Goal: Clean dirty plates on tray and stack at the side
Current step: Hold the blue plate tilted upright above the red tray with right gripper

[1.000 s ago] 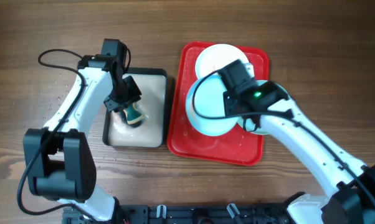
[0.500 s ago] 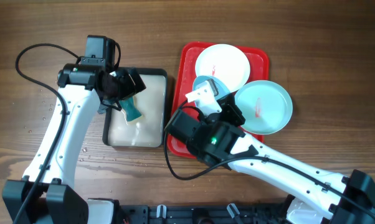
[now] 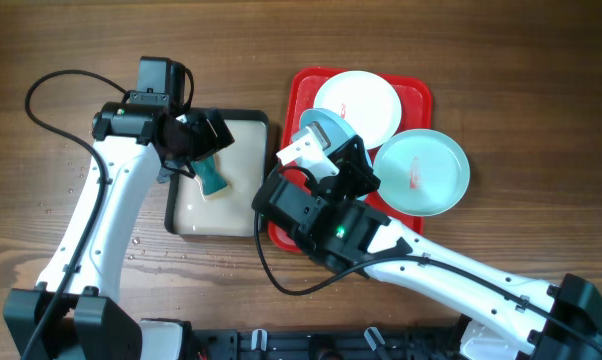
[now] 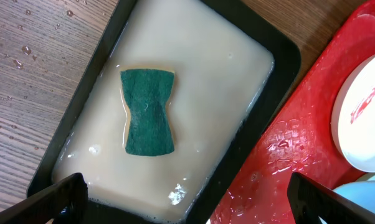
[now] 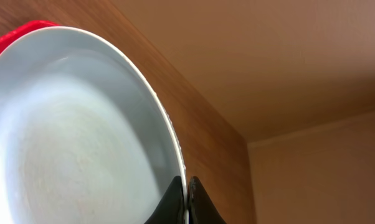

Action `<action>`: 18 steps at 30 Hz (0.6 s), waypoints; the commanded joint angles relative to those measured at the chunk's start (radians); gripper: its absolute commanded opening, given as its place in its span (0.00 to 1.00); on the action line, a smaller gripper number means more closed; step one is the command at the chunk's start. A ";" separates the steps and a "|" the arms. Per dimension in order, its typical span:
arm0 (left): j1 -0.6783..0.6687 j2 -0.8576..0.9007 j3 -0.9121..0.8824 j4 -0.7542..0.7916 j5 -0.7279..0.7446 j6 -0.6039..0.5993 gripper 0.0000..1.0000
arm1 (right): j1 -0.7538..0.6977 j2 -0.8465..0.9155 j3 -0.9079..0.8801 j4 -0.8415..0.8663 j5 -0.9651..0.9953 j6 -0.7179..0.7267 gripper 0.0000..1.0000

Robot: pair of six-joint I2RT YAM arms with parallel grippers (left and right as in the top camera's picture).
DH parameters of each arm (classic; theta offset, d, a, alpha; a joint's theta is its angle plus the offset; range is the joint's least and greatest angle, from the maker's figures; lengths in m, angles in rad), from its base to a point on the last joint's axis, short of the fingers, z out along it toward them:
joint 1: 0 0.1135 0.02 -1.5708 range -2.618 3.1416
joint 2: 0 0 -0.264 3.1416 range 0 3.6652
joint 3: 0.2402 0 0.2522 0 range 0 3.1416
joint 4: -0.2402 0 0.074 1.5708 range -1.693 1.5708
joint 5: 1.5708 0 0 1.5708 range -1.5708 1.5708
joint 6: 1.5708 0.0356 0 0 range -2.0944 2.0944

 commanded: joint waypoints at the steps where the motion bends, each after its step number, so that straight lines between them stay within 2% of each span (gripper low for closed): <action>1: 0.005 -0.002 -0.003 0.000 0.012 0.007 1.00 | 0.005 -0.024 0.016 0.005 0.033 -0.013 0.04; 16: 0.005 -0.002 -0.003 0.000 0.012 0.007 1.00 | 0.005 -0.024 0.016 0.005 0.028 -0.008 0.04; 18: 0.004 -0.002 -0.003 0.000 0.012 0.007 1.00 | -0.005 -0.024 0.016 -0.003 0.000 0.057 0.04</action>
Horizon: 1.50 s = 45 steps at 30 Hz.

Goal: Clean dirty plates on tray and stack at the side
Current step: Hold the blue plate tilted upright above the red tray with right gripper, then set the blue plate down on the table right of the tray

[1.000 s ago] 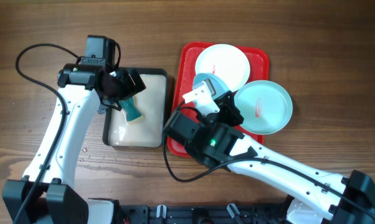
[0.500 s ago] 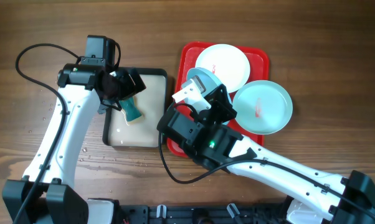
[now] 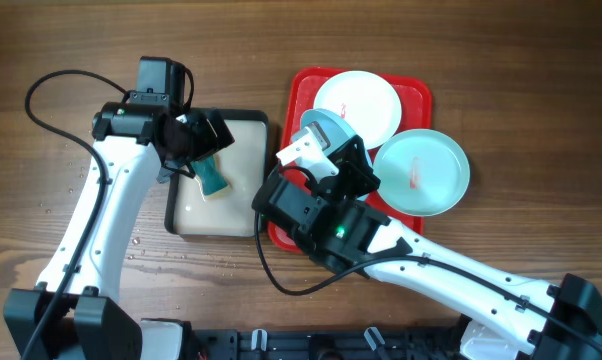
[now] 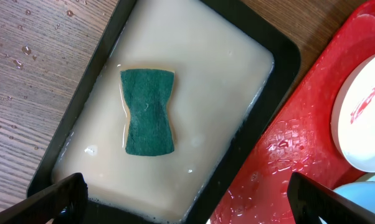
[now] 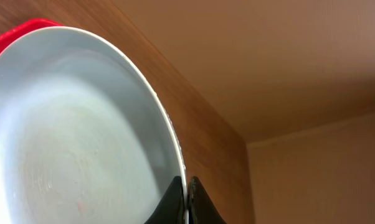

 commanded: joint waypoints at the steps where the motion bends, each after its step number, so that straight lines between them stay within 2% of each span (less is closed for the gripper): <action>1: 0.005 -0.002 -0.003 0.000 0.012 0.007 1.00 | -0.035 -0.023 0.015 -0.021 -0.119 0.142 0.04; 3: 0.005 -0.002 -0.003 0.000 0.012 0.007 1.00 | -0.143 -0.023 0.013 -0.048 -0.473 0.293 0.04; 5: 0.005 -0.002 -0.003 0.000 0.012 0.007 1.00 | -0.257 -0.028 0.016 -0.064 -0.738 0.299 0.04; 6: 0.004 -0.002 -0.003 0.000 0.012 0.007 1.00 | -0.359 -0.048 0.024 -0.097 -0.886 0.340 0.04; 10: 0.004 -0.002 -0.003 0.000 0.012 0.007 1.00 | -0.857 -0.193 0.027 -0.122 -1.312 0.308 0.04; 12: 0.005 -0.002 -0.003 0.000 0.012 0.007 1.00 | -1.096 -0.206 0.027 -0.128 -1.398 0.309 0.04; 16: 0.005 -0.002 -0.003 0.000 0.012 0.007 1.00 | -1.530 -0.113 0.013 -0.114 -1.381 0.321 0.04; 20: 0.005 -0.002 -0.003 0.000 0.012 0.007 1.00 | -1.746 0.091 0.013 -0.097 -1.313 0.419 0.04; 24: 0.004 -0.002 -0.003 0.000 0.012 0.007 1.00 | -1.761 0.211 0.013 -0.136 -1.309 0.384 0.04; 25: 0.004 -0.002 -0.003 0.000 0.012 0.007 1.00 | -1.751 0.213 0.013 -0.145 -1.310 0.375 0.14; 29: 0.005 -0.002 -0.003 0.000 0.012 0.007 1.00 | -1.680 0.087 0.014 -0.166 -1.471 0.285 0.33; 32: 0.005 -0.002 -0.003 0.000 0.012 0.007 1.00 | -1.564 -0.043 0.014 -0.229 -1.539 0.180 0.37; 33: 0.005 -0.002 -0.003 0.000 0.012 0.007 1.00 | -1.517 -0.061 0.014 -0.237 -1.538 0.134 0.39; 35: 0.004 -0.002 -0.003 0.000 0.012 0.007 1.00 | -1.415 -0.063 0.006 -0.231 -1.498 0.066 0.49; 38: 0.005 -0.002 -0.003 0.000 0.012 0.007 1.00 | -1.278 -0.013 -0.069 -0.097 -1.307 0.046 0.59; 42: 0.005 -0.002 -0.003 0.000 0.012 0.007 1.00 | -1.252 0.096 -0.101 -0.040 -1.281 0.049 0.61; 44: 0.005 -0.002 -0.003 0.000 0.012 0.007 1.00 | -1.252 0.149 -0.101 -0.020 -1.376 0.047 0.57; 45: 0.004 -0.002 -0.003 0.000 0.012 0.007 1.00 | -1.252 0.188 -0.109 -0.020 -1.392 0.053 0.51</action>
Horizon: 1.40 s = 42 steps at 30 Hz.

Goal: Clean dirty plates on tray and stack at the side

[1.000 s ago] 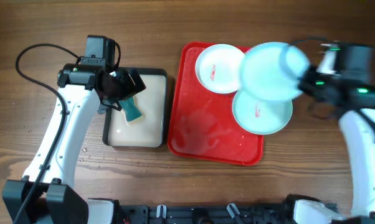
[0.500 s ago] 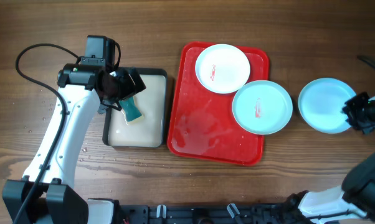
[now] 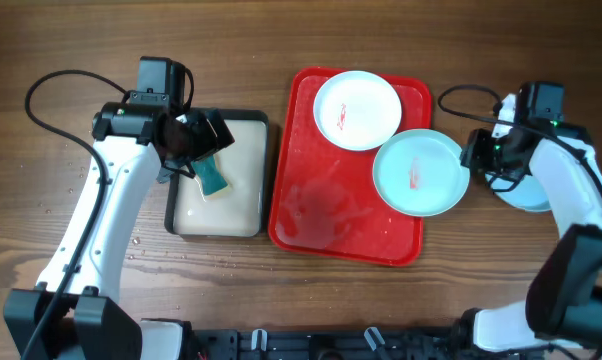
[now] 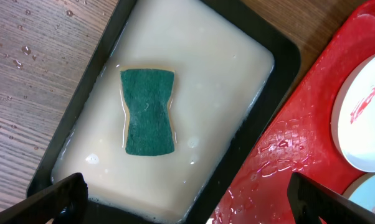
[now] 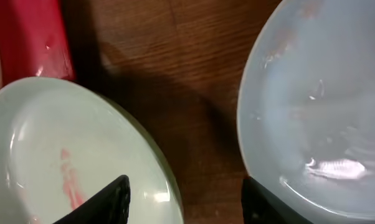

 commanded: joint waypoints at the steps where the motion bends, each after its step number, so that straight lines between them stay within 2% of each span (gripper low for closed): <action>1: 0.005 -0.002 -0.003 0.000 0.012 0.007 1.00 | 0.002 0.083 -0.027 0.011 -0.056 -0.008 0.48; 2: 0.005 -0.002 -0.003 0.000 0.012 0.007 1.00 | 0.002 0.105 -0.040 0.017 -0.056 -0.008 0.43; 4: 0.005 -0.002 -0.003 0.000 0.012 0.007 1.00 | 0.002 0.135 -0.047 0.005 -0.057 0.001 0.04; 7: 0.004 -0.002 -0.003 0.000 0.012 0.007 1.00 | 0.005 0.082 -0.025 -0.060 -0.067 0.024 0.05; 10: 0.005 -0.002 -0.003 0.000 0.012 0.007 1.00 | 0.047 -0.075 -0.007 -0.150 -0.170 0.015 0.04; 14: 0.005 -0.002 -0.003 0.000 0.012 0.007 1.00 | 0.227 -0.163 -0.013 -0.227 -0.185 0.020 0.04; 16: 0.005 -0.002 -0.003 0.000 0.012 0.007 1.00 | 0.356 -0.159 -0.062 -0.201 -0.183 0.099 0.05; 18: 0.005 -0.002 -0.003 0.000 0.012 0.006 1.00 | 0.455 -0.159 -0.133 -0.130 -0.154 0.269 0.04; 21: 0.004 -0.002 -0.003 -0.010 0.060 0.000 1.00 | 0.515 -0.159 -0.220 -0.034 -0.058 0.454 0.04; 22: 0.005 -0.002 -0.003 -0.021 0.092 0.000 1.00 | 0.516 -0.159 -0.240 -0.009 -0.029 0.469 0.05; 23: 0.002 0.000 -0.003 0.011 0.136 0.000 1.00 | 0.501 -0.159 -0.251 0.025 -0.018 0.463 0.10; 25: -0.014 0.005 -0.018 0.011 0.117 -0.001 1.00 | 0.458 -0.162 -0.205 0.060 -0.098 0.300 0.14; 27: -0.027 0.009 -0.044 0.007 0.063 -0.032 1.00 | 0.440 -0.181 -0.148 0.032 -0.168 0.213 0.22; 28: -0.036 0.010 -0.093 0.010 -0.021 -0.108 0.97 | 0.439 -0.208 -0.108 0.004 -0.169 0.179 0.24; 30: -0.037 0.011 -0.214 0.107 -0.060 -0.155 0.72 | 0.439 -0.259 -0.053 -0.029 -0.165 0.142 0.28; 31: -0.037 0.014 -0.270 0.172 -0.056 -0.159 0.65 | 0.439 -0.278 -0.050 -0.026 -0.165 0.147 0.29; 33: -0.037 0.041 -0.380 0.298 -0.056 -0.161 0.59 | 0.439 -0.293 -0.050 -0.033 -0.165 0.148 0.30; 34: -0.037 0.072 -0.420 0.335 -0.056 -0.185 0.52 | 0.439 -0.291 -0.051 -0.045 -0.165 0.148 0.29; 35: -0.037 0.106 -0.435 0.353 -0.056 -0.185 0.36 | 0.439 -0.291 -0.051 -0.050 -0.165 0.148 0.29; 36: -0.038 0.134 -0.436 0.364 -0.056 -0.184 0.27 | 0.439 -0.291 -0.051 -0.051 -0.165 0.147 0.29; 37: -0.038 0.164 -0.436 0.379 -0.056 -0.180 0.04 | 0.439 -0.291 -0.051 -0.051 -0.165 0.148 0.29; 40: -0.038 0.150 -0.399 0.328 -0.002 -0.145 0.04 | 0.439 -0.291 -0.051 -0.058 -0.165 0.148 0.29; 42: -0.038 0.129 -0.301 0.206 0.042 -0.114 0.04 | 0.439 -0.291 -0.051 -0.064 -0.165 0.147 0.29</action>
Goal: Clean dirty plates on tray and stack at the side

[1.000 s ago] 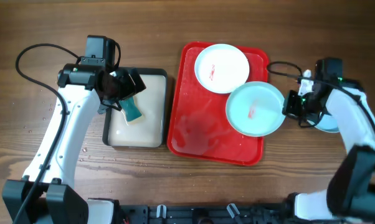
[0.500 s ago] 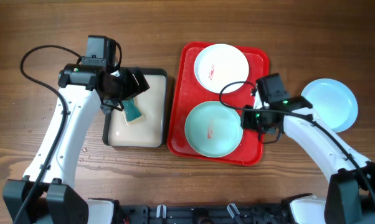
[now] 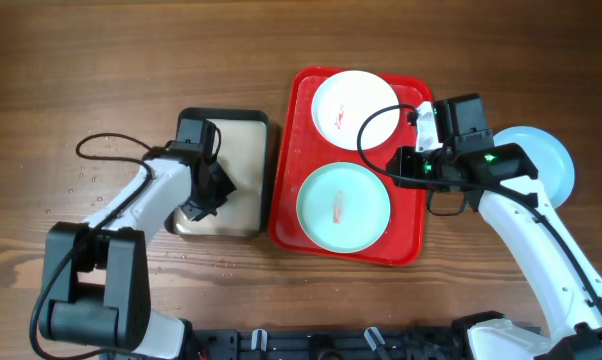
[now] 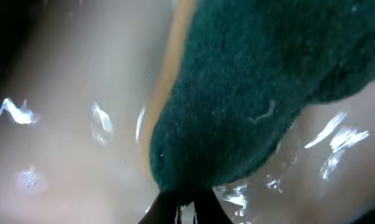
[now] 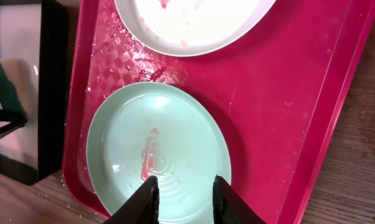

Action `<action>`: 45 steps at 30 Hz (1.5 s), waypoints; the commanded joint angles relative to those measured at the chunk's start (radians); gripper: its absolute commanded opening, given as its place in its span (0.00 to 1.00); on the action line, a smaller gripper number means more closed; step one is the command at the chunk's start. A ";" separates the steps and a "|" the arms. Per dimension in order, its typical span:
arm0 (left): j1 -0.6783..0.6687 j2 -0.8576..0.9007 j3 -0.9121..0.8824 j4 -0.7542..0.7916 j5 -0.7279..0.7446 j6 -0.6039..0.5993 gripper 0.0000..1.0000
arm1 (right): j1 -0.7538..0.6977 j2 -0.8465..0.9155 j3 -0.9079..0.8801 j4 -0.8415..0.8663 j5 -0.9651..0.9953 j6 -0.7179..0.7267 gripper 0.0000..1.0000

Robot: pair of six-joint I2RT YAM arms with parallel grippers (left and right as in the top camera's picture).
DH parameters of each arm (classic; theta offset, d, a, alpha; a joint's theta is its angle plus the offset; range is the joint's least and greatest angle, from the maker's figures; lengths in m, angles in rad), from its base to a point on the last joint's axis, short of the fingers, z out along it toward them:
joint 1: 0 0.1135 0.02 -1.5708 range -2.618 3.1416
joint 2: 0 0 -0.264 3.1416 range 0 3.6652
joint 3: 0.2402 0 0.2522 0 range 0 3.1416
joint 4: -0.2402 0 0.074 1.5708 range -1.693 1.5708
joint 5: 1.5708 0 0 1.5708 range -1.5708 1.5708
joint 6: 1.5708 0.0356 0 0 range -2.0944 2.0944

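A mint-green plate (image 3: 343,208) with a red smear lies at the front of the red tray (image 3: 411,232). Behind it is a white plate (image 3: 356,108), also smeared red. My right gripper (image 5: 186,200) hangs open just over the green plate (image 5: 156,146), nothing between its fingers. A pale blue plate (image 3: 547,158) rests on the table to the right of the tray. My left gripper (image 4: 181,210) is down in the black basin (image 3: 231,116), shut on the edge of the green sponge (image 4: 262,74). In the overhead view the sponge is hidden under that gripper (image 3: 207,190).
The basin holds cloudy soapy water (image 4: 63,112) and sits against the tray's left side. Water drops speckle the wood left of the basin. The right arm (image 3: 511,215) crosses the table between the tray and the blue plate. The tray's floor (image 5: 287,112) is wet.
The green plate has gone from overhanging the tray's right edge to the tray's front middle, with my right gripper open above it. My left gripper has dropped from above the basin onto the sponge and shut.
At first my right gripper was shut on the rim of the pale blue plate, held up over the tray, while my left hovered open above the sponge. Then the blue plate lay on the table at the right. Now the green plate sits mid-tray and my left holds the sponge.
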 commanded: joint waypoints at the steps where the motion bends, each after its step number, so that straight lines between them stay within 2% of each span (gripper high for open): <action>1: 0.002 -0.017 0.134 -0.143 0.052 0.059 0.10 | -0.002 -0.002 0.013 -0.008 -0.015 -0.020 0.29; 3: 0.002 -0.023 0.220 -0.198 0.035 0.119 0.37 | -0.002 -0.002 0.013 -0.008 -0.015 -0.020 0.29; 7: 0.002 0.018 0.202 -0.136 -0.171 0.117 0.50 | -0.002 -0.002 0.013 -0.012 -0.014 -0.019 0.29; 9: 0.002 0.046 0.180 -0.090 -0.181 0.118 0.53 | -0.002 -0.002 0.013 -0.012 -0.015 -0.019 0.29; 10: 0.002 0.079 0.156 -0.029 -0.181 0.118 0.52 | -0.002 -0.002 0.013 -0.012 -0.014 -0.019 0.29; 11: 0.002 0.109 0.144 0.018 -0.180 0.118 0.39 | -0.002 -0.002 0.013 -0.012 -0.015 -0.020 0.29; 12: 0.000 0.137 0.143 0.038 -0.172 0.117 0.18 | -0.002 -0.002 0.013 -0.012 -0.015 -0.019 0.29; 13: 0.000 0.148 0.143 0.058 -0.119 0.119 0.04 | -0.002 -0.002 0.013 -0.015 -0.015 -0.019 0.29; 14: 0.000 0.144 0.149 0.062 -0.096 0.119 0.04 | -0.002 -0.002 0.013 -0.016 -0.015 -0.019 0.29; 17: 0.000 0.113 0.242 -0.009 0.066 0.254 0.04 | -0.002 -0.002 0.013 -0.017 -0.015 -0.020 0.28; 19: 0.000 0.091 0.337 -0.140 0.079 0.268 0.24 | -0.002 -0.002 0.013 -0.022 -0.015 -0.020 0.28; 20: 0.000 0.089 0.365 -0.188 0.079 0.268 0.48 | -0.002 -0.002 0.013 -0.027 -0.015 -0.020 0.28; 21: 0.000 0.089 0.366 -0.211 0.079 0.267 0.55 | -0.002 -0.002 0.013 -0.029 -0.015 -0.020 0.28; 23: 0.000 0.091 0.352 -0.237 0.079 0.264 0.56 | -0.002 -0.002 0.013 -0.034 -0.014 -0.020 0.28; 25: -0.009 0.092 0.288 -0.214 0.078 0.229 0.51 | -0.002 -0.002 0.012 -0.047 0.001 -0.019 0.29; 28: -0.033 0.093 0.111 -0.015 0.055 0.160 0.39 | -0.002 -0.002 0.012 -0.080 0.087 0.063 0.34; 30: -0.035 0.093 0.049 0.056 0.002 0.113 0.21 | -0.002 -0.002 0.012 -0.088 0.087 0.057 0.34; 31: -0.035 0.093 0.047 0.060 -0.023 0.108 0.04 | -0.002 -0.002 0.012 -0.088 0.087 0.056 0.34; 35: -0.031 0.079 0.130 -0.050 -0.027 0.110 0.04 | -0.003 0.001 0.010 -0.085 0.089 0.056 0.34; 38: -0.031 0.074 0.322 -0.230 0.021 0.186 0.04 | -0.004 0.056 0.009 -0.059 0.106 0.056 0.34; 41: -0.065 0.072 0.548 -0.417 0.140 0.231 0.04 | -0.004 0.178 0.009 -0.041 0.082 0.029 0.33; 43: -0.122 0.069 0.571 -0.418 0.209 0.234 0.04 | -0.004 0.251 0.009 -0.034 0.010 -0.055 0.33; 45: -0.216 0.076 0.571 -0.393 0.225 0.233 0.04 | -0.004 0.335 0.009 -0.038 -0.001 -0.079 0.33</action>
